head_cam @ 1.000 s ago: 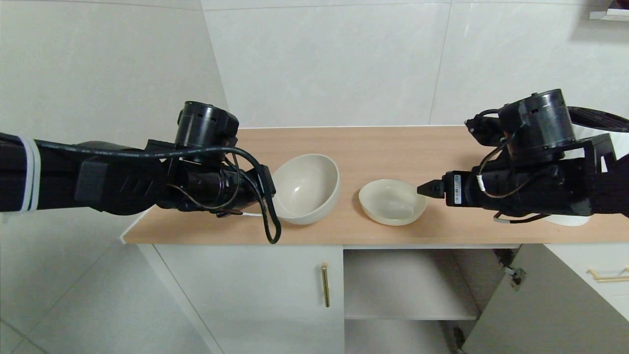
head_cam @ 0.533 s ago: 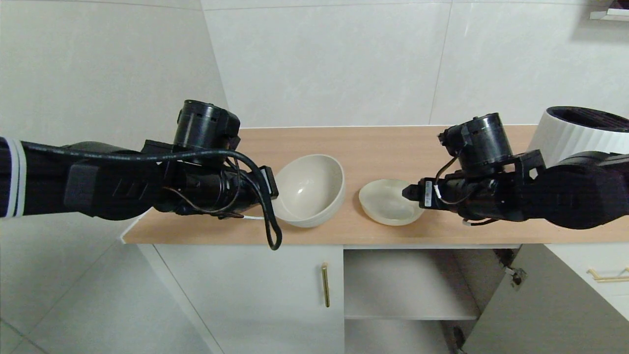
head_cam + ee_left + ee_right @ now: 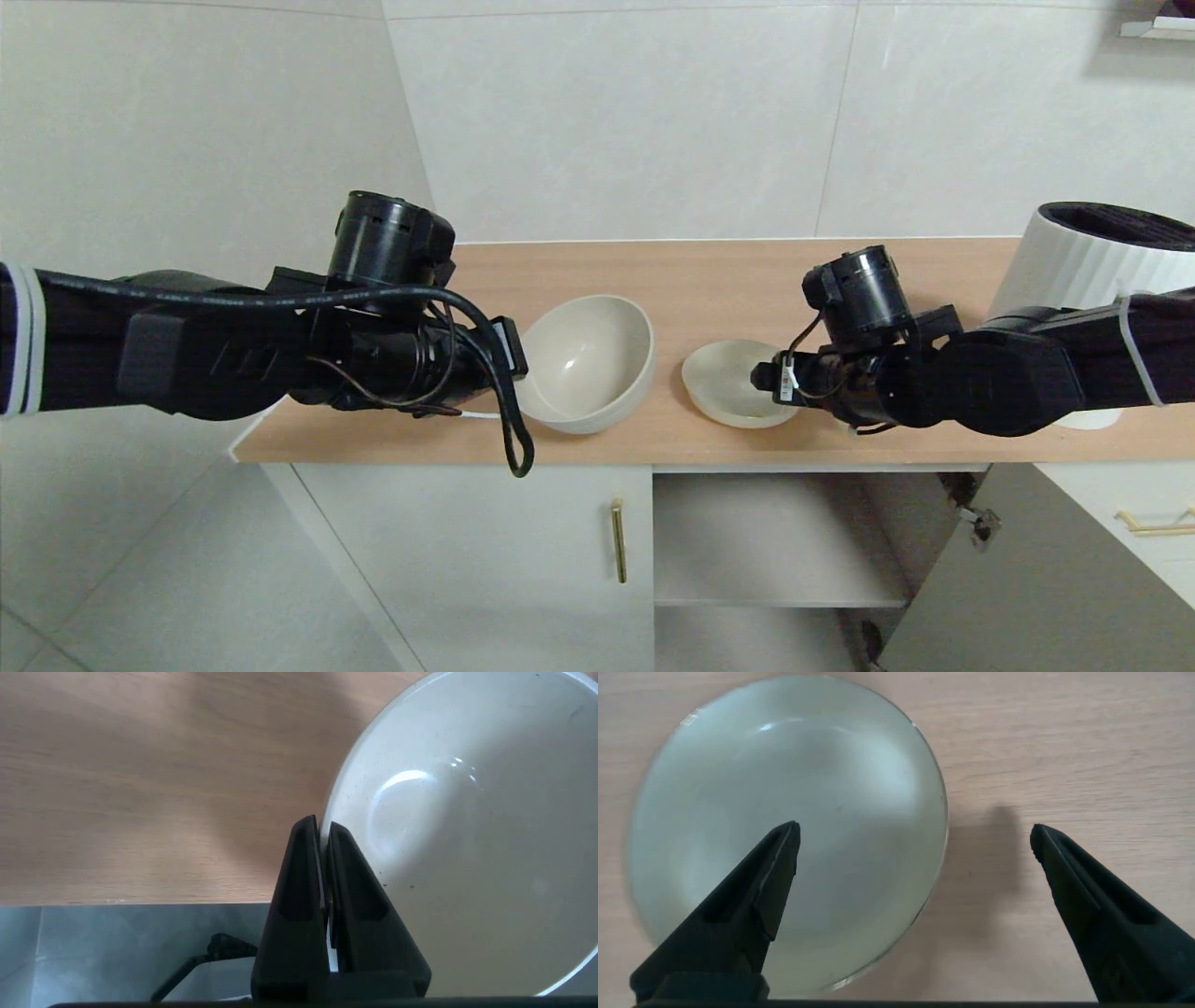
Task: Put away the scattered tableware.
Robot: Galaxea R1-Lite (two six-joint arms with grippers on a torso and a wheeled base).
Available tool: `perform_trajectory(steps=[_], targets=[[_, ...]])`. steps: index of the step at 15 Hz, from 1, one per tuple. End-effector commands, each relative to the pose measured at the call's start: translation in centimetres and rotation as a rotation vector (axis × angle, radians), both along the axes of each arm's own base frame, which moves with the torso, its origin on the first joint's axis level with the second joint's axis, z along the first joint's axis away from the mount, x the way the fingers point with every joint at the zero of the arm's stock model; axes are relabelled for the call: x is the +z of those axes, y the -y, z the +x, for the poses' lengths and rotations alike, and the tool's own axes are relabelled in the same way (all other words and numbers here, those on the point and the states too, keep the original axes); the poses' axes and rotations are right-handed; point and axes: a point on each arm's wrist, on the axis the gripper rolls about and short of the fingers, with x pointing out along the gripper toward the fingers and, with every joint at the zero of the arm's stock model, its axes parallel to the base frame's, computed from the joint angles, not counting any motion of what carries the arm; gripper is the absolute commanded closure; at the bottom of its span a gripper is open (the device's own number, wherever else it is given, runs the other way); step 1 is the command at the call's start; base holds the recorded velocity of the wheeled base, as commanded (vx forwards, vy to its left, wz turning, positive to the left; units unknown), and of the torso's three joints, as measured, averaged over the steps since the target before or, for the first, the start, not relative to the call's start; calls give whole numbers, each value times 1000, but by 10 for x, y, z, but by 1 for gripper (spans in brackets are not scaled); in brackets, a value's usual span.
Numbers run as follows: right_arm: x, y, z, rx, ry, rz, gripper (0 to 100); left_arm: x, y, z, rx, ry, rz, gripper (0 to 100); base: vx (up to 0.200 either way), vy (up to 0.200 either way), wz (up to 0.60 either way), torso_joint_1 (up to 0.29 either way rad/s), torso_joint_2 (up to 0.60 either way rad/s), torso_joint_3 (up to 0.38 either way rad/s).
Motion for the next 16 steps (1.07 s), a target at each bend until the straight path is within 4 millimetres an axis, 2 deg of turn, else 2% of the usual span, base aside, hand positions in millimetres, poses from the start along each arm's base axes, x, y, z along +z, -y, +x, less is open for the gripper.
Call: perform_trajectory(steps=[1, 3, 4, 13, 16], targets=[[-6, -1, 4, -3, -13, -8, 0, 1, 0, 0, 1, 1, -1, 100, 0, 0, 0, 0, 0, 0], [-7, 1, 5, -8, -14, -10, 0, 1, 0, -1, 2, 3, -1, 100, 0, 0, 0, 0, 0, 0], [-9, 1, 6, -8, -19, -11, 100, 1, 0, -1, 2, 3, -1, 100, 0, 0, 0, 0, 0, 0], [-4, 2, 4, -12, -9, 4, 100, 3, -2, -4, 1, 5, -3, 100, 0, 0, 0, 0, 0, 0], [16, 9, -7, -8, 25, 30, 100, 9, -7, -15, 0, 17, -7, 100, 0, 0, 0, 0, 0, 0]])
